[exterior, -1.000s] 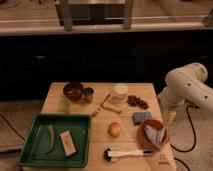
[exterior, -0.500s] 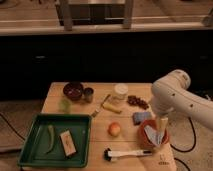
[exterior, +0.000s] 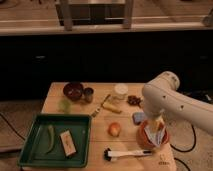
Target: Place apple in plastic cup
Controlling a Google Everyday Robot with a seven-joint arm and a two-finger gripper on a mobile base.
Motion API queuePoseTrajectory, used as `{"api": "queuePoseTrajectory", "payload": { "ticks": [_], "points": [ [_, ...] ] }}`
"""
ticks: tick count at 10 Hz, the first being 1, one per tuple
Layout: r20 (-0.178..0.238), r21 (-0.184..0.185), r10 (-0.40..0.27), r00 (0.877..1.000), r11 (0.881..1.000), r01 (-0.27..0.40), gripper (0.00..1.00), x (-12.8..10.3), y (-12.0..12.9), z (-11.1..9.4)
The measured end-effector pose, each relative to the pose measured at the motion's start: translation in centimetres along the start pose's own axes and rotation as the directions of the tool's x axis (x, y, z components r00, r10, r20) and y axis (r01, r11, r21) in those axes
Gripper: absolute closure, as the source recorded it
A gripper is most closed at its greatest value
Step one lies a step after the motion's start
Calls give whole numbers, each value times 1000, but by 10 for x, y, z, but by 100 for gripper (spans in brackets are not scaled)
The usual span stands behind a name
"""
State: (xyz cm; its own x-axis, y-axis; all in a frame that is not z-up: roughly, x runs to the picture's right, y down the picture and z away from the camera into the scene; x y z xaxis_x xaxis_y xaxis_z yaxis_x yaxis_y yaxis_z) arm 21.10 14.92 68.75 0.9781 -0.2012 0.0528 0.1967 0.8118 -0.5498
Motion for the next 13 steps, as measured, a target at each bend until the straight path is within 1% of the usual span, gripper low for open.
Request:
{"api": "queuePoseTrajectory", "payload": {
  "ticks": [2,4,5,6,8,9,10,11,13],
  "points": [
    [11,-4,-22,1000,1000,22,20,-6,0,2],
    [26,-7,-62,998,998,62,20,-25,-6,5],
    [31,-7,-85,996,996,85,20,-36,-10,7],
    [35,-10,-102,994,995,102,20,-41,-11,9],
    [42,-17,-134,990,991,135,20,-46,-12,14],
    [47,-19,-137,990,990,138,20,-49,-13,15],
    [57,-19,-164,985,986,165,20,-64,-20,18],
    [63,-20,-175,983,984,176,20,-70,-22,20],
    [73,-23,-189,979,981,191,20,-76,-24,25]
  ]
}}
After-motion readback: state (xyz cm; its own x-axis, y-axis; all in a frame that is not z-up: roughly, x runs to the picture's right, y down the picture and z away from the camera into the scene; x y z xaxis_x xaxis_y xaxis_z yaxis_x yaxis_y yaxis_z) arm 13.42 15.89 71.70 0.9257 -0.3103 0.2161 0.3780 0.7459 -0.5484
